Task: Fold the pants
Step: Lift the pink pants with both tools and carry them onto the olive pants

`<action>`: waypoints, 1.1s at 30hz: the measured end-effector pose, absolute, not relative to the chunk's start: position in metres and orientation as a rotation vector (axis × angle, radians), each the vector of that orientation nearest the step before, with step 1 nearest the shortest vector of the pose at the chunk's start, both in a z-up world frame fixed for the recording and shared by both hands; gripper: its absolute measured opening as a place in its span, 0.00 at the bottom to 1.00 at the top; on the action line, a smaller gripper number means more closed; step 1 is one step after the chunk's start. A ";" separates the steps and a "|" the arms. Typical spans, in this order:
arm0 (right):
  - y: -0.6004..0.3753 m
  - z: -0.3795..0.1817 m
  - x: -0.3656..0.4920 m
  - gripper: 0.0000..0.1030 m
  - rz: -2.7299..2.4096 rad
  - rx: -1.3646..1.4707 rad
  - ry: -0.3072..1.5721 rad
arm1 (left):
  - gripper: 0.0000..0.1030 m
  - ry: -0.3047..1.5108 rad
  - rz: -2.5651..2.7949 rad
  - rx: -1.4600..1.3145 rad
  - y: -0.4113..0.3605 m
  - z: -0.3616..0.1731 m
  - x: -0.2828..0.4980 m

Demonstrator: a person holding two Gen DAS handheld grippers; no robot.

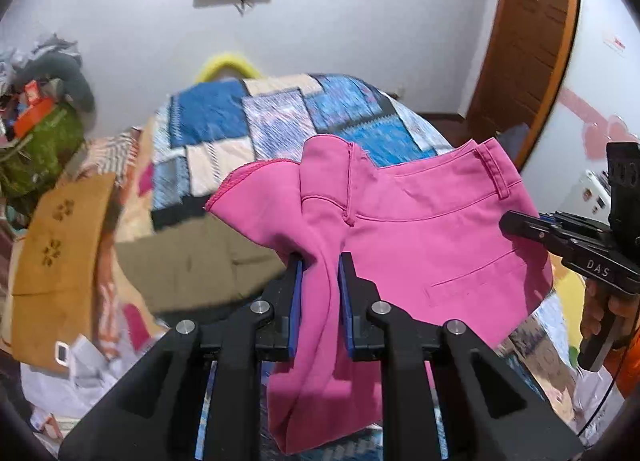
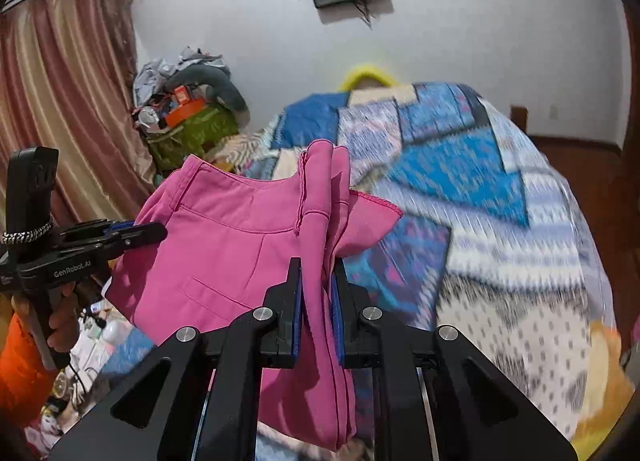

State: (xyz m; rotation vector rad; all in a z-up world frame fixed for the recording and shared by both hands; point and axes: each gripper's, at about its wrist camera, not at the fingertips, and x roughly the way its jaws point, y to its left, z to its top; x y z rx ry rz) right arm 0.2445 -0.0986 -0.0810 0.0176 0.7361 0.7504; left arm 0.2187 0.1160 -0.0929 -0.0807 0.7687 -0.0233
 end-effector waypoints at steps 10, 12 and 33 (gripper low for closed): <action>-0.026 -0.070 0.283 0.11 0.802 -0.046 0.691 | 0.16 0.750 0.077 -0.115 0.185 -0.091 0.252; -0.010 -0.075 0.293 0.11 0.810 -0.053 0.693 | 0.16 0.760 0.101 -0.122 0.198 -0.096 0.261; 0.105 -0.183 0.384 0.11 0.812 -0.145 0.926 | 0.16 0.965 0.260 -0.144 0.295 -0.229 0.348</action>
